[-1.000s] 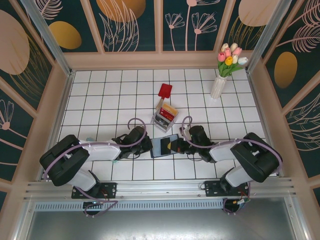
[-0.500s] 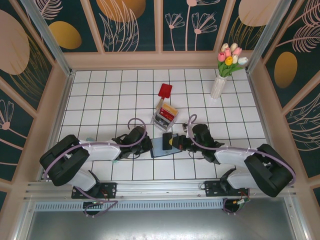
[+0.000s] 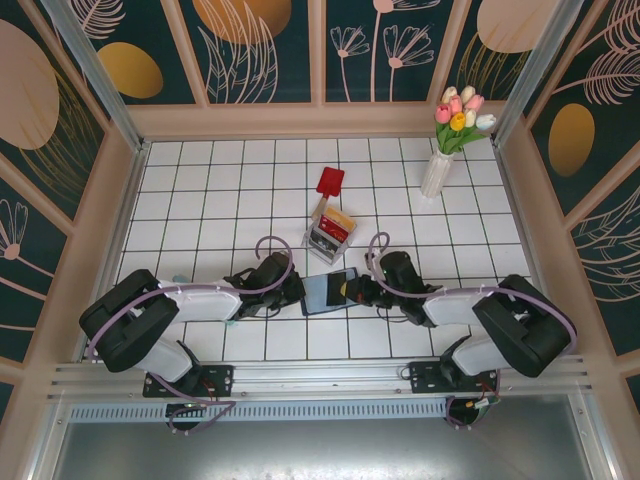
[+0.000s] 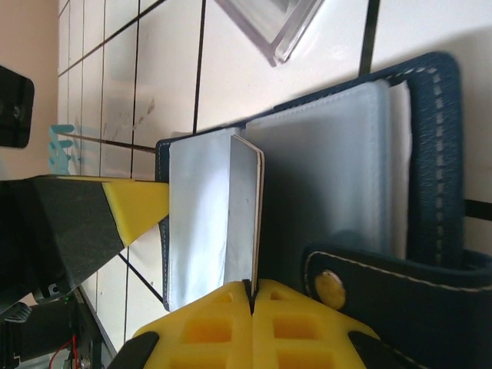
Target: Put the credit cards into the card holder
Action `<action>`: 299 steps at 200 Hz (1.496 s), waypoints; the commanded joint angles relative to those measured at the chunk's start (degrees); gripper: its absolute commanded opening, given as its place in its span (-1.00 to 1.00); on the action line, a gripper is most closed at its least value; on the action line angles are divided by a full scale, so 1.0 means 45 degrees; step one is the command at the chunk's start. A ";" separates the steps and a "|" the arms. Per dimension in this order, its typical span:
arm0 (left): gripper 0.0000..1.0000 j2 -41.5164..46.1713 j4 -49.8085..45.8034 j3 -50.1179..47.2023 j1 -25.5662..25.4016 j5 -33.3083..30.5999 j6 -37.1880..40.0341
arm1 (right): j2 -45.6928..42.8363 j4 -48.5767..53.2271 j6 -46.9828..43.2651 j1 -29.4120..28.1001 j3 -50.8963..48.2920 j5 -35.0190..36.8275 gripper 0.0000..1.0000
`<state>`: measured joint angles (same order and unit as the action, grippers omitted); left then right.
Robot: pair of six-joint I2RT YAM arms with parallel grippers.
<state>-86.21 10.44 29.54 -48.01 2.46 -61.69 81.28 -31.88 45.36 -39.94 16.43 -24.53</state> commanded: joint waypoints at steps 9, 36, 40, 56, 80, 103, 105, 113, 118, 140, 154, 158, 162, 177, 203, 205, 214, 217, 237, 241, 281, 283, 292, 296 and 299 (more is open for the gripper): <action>-0.95 -0.0510 -0.0874 -0.0031 -0.0034 -0.0288 0.0233 | 0.0815 -0.0713 0.0194 -0.0399 0.0179 -0.0259 -1.00; -0.95 -0.0485 -0.0891 -0.0021 -0.0020 -0.0310 0.0217 | 0.0968 -0.1028 0.0373 -0.0389 0.0245 -0.0524 -1.00; -0.95 -0.0483 -0.0918 -0.0021 -0.0032 -0.0322 0.0221 | 0.0938 -0.0955 0.0369 -0.0400 0.0274 -0.0524 -1.00; -0.95 -0.0483 -0.0974 -0.0021 -0.0031 -0.0364 0.0235 | 0.0846 -0.0733 0.0388 -0.0382 0.0322 -0.0561 -1.00; -0.95 -0.0477 -0.0999 -0.0041 -0.0027 -0.0386 0.0231 | 0.0753 -0.0127 0.0409 -0.0270 0.0443 -0.0660 -1.00; -0.95 -0.0431 -0.1021 -0.0044 -0.0019 -0.0410 0.0233 | -0.0276 0.0908 0.0956 -0.0108 0.0221 0.0240 -1.00; -0.95 -0.0421 -0.1028 -0.0042 -0.0016 -0.0424 0.0233 | -0.0431 0.0911 0.1008 -0.0108 0.0164 0.0316 -1.00; -0.95 -0.0397 -0.1050 -0.0060 -0.0019 -0.0424 0.0232 | -0.1047 0.1162 0.1209 -0.0098 -0.0008 0.0691 -1.00; -0.95 -0.0382 -0.1051 -0.0063 -0.0025 -0.0444 0.0230 | -0.1333 0.1497 0.1228 -0.0087 -0.0017 0.0904 -1.00; -0.95 -0.0354 -0.0920 -0.0177 -0.0016 -0.0459 0.0153 | -0.1384 0.2011 0.1201 -0.0069 -0.0052 0.0877 -1.00; -0.95 -0.0435 -0.0855 -0.0142 -0.0033 -0.0412 0.0149 | -0.0750 0.1178 0.1436 -0.0069 -0.0267 0.0413 -1.00; -0.95 -0.0457 -0.0854 -0.0119 -0.0028 -0.0395 0.0185 | -0.0547 0.1000 0.1508 -0.0069 -0.0266 0.0293 -1.00; -0.95 -0.0470 -0.0869 -0.0092 -0.0021 -0.0375 0.0209 | -0.0358 0.0858 0.1548 -0.0062 -0.0234 0.0181 -1.00; -0.95 -0.0477 -0.0951 0.0000 -0.0024 -0.0355 0.0276 | 0.0202 0.0427 0.1627 -0.0153 -0.0064 -0.0121 -1.00; -0.95 -0.0390 -0.0955 -0.0041 -0.0022 -0.0404 0.0254 | 0.0538 0.0766 0.1711 -0.0359 0.0418 0.0045 -1.00; -0.95 -0.0377 -0.0953 -0.0046 -0.0031 -0.0403 0.0257 | 0.0563 0.0749 0.1729 -0.0376 0.0438 0.0028 -1.00; -0.95 -0.0389 -0.0939 -0.0057 -0.0023 -0.0410 0.0267 | 0.0657 0.0577 0.1774 -0.0417 0.0489 -0.0091 -1.00; -0.95 -0.0379 -0.0936 -0.0060 -0.0033 -0.0410 0.0251 | 0.0690 0.0519 0.1799 -0.0430 0.0507 -0.0126 -1.00; -0.95 -0.0423 -0.0925 -0.0037 -0.0027 -0.0384 0.0257 | 0.0855 0.0539 0.1723 -0.0421 0.0741 -0.0422 -1.00; -0.95 -0.0429 -0.0937 -0.0021 -0.0016 -0.0390 0.0261 | 0.0788 0.0713 0.1701 -0.0401 0.0800 -0.0402 -1.00; -0.95 -0.0326 -0.0951 -0.0119 -0.0024 -0.0487 0.0234 | -0.1091 0.3053 0.0994 -0.0164 0.0606 0.0906 -1.00; -0.95 -0.0317 -0.0962 -0.0119 -0.0027 -0.0488 0.0233 | -0.1157 0.3098 0.1008 -0.0137 0.0558 0.0917 -1.00; -0.95 -0.0365 -0.0963 -0.0119 -0.0024 -0.0463 0.0230 | -0.1370 0.3141 0.1070 -0.0014 0.0369 0.0948 -1.00; -0.95 -0.0361 -0.0967 -0.0119 -0.0019 -0.0461 0.0232 | -0.1431 0.3082 0.1112 0.0016 0.0283 0.0933 -1.00; -0.95 -0.0376 -0.0959 -0.0119 -0.0018 -0.0462 0.0235 | -0.1441 0.3034 0.1128 0.0025 0.0223 0.0930 -1.00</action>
<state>-86.32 10.37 29.65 -48.01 2.28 -61.67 77.34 -23.49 51.66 -40.91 19.18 -23.20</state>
